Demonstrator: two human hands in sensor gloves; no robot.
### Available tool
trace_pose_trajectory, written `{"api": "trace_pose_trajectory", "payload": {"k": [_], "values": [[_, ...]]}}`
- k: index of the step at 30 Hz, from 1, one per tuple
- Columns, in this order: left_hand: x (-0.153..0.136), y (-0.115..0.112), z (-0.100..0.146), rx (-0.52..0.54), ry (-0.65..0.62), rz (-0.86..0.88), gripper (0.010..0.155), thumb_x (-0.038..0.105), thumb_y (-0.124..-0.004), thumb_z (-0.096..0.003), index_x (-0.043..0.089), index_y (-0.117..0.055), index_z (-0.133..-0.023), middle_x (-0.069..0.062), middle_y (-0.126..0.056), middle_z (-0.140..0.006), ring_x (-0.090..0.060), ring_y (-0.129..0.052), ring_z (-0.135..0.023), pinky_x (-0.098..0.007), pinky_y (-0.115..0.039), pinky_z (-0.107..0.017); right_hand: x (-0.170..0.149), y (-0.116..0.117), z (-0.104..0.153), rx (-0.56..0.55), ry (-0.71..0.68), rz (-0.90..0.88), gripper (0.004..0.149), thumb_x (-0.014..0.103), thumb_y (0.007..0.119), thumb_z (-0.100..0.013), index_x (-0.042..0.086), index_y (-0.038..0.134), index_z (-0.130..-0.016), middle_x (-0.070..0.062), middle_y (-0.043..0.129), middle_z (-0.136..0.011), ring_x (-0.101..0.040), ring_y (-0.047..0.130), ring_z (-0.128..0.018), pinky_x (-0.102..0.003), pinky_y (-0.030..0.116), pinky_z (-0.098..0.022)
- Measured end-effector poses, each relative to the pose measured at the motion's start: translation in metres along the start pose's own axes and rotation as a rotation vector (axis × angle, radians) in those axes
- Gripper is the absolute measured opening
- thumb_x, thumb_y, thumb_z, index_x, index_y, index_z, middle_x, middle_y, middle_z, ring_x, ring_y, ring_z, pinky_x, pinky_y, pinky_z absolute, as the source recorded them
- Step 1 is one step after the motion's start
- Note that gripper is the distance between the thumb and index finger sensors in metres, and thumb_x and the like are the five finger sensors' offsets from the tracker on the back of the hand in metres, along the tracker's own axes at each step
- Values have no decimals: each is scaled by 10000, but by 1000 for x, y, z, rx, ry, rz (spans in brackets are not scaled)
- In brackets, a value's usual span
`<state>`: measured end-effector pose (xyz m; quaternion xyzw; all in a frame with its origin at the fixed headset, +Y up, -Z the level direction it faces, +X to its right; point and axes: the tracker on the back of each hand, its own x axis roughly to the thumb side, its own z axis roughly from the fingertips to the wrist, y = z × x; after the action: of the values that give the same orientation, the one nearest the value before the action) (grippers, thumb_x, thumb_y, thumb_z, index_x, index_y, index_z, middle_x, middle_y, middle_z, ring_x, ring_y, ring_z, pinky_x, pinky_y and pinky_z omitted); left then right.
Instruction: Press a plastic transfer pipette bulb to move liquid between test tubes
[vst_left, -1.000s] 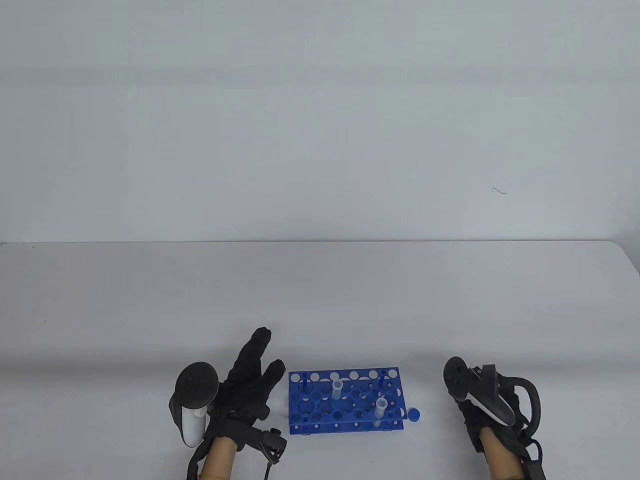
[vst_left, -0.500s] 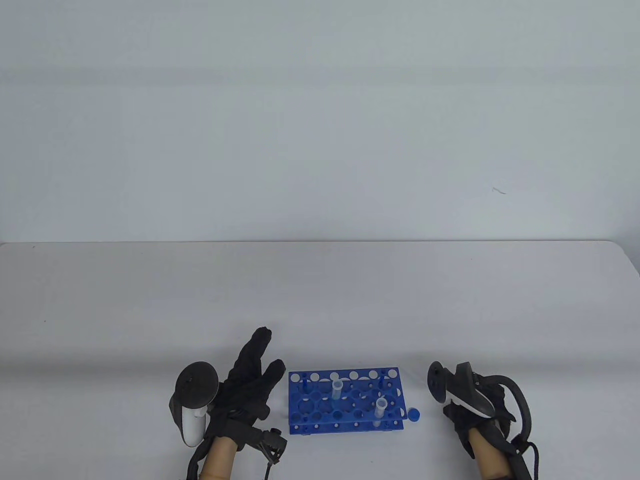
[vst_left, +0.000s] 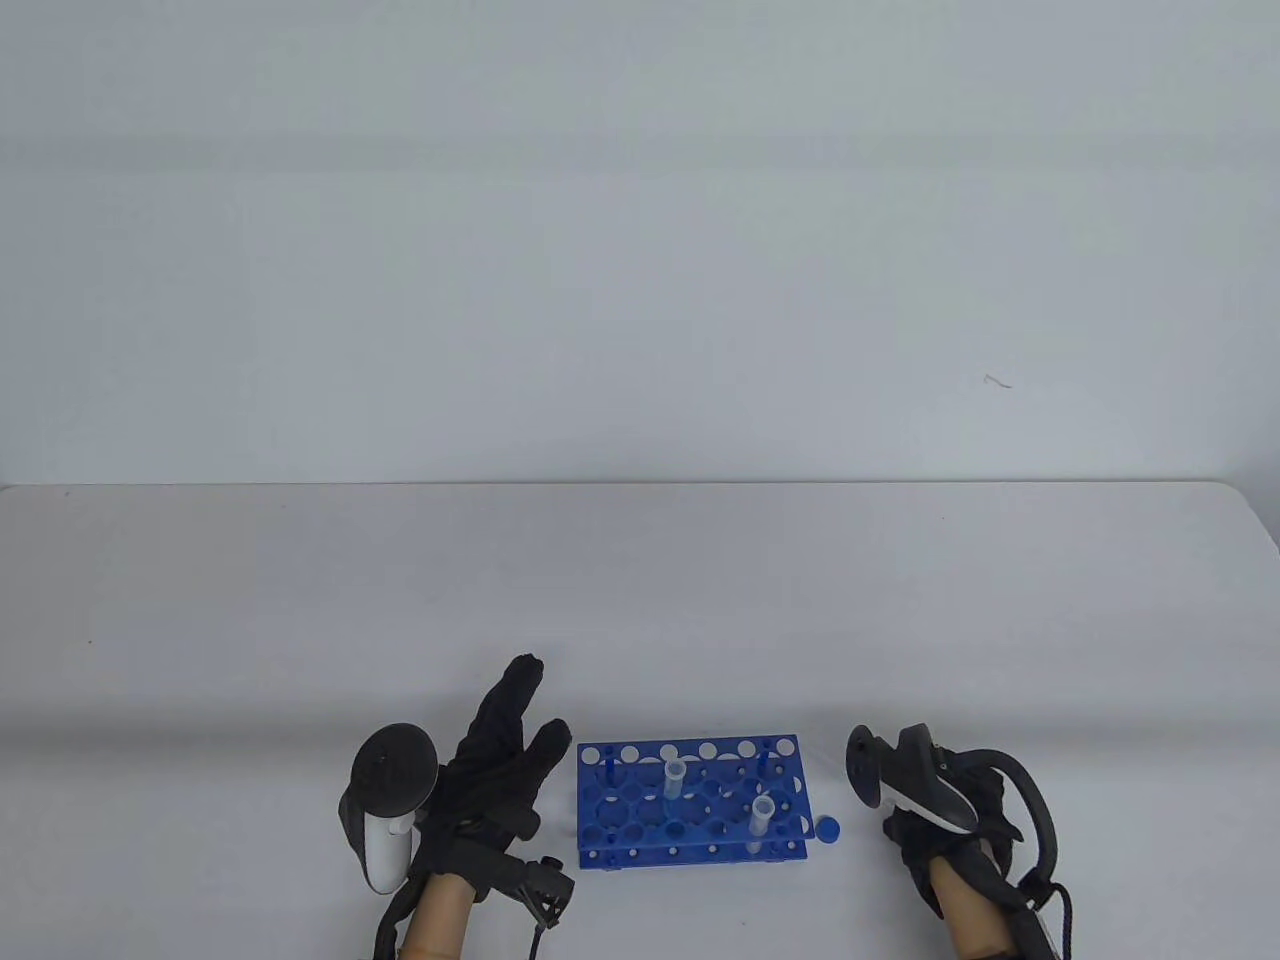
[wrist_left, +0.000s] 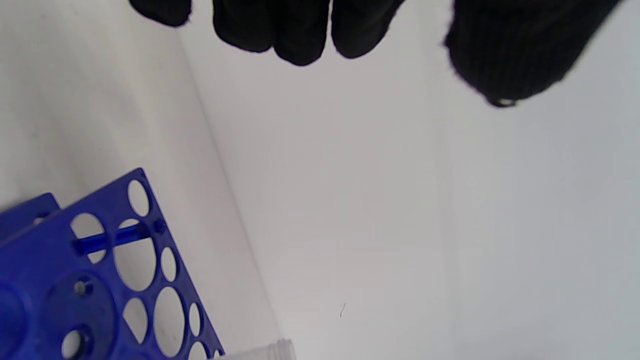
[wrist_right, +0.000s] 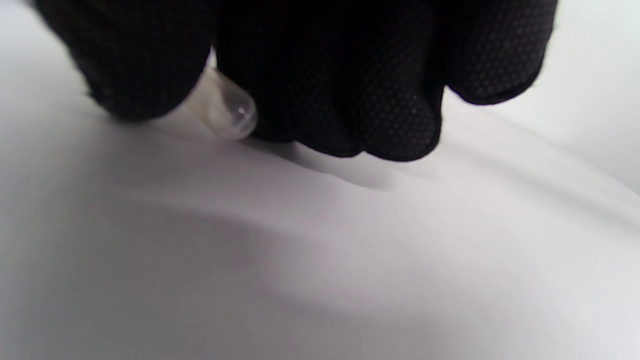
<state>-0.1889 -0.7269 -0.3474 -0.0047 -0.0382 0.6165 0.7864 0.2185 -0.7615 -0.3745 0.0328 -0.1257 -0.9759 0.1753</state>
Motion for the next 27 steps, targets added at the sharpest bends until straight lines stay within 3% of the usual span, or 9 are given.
{"api": "trace_pose_trajectory", "payload": {"k": [12, 20, 27], "values": [[0, 0, 0, 0, 0, -1, 879, 687, -680, -407, 361, -342, -1151, 16, -349, -1270, -267, -344, -1163, -594, -355, -844, -5, -2, 0, 40, -10, -39, 504, 472, 844, -280, 216, 878, -712, 2, 970, -643, -216, 960, -553, -502, 756, -539], [0, 0, 0, -1, 0, -2, 876, 687, -680, -407, 363, -345, -1150, 18, -351, -1269, -267, -343, -1163, -594, -356, -844, -33, -18, 7, 39, -40, -309, 570, 471, 843, -286, 185, 852, -779, -22, 957, -673, -239, 947, -580, -518, 739, -549], [0, 0, 1, -1, 0, -7, 876, 686, -681, -408, 362, -345, -1149, 19, -351, -1269, -267, -344, -1163, -594, -357, -844, -70, -48, 33, -148, -99, -674, 622, 474, 837, -301, 167, 818, -841, -60, 940, -757, -271, 935, -644, -535, 725, -565]]}}
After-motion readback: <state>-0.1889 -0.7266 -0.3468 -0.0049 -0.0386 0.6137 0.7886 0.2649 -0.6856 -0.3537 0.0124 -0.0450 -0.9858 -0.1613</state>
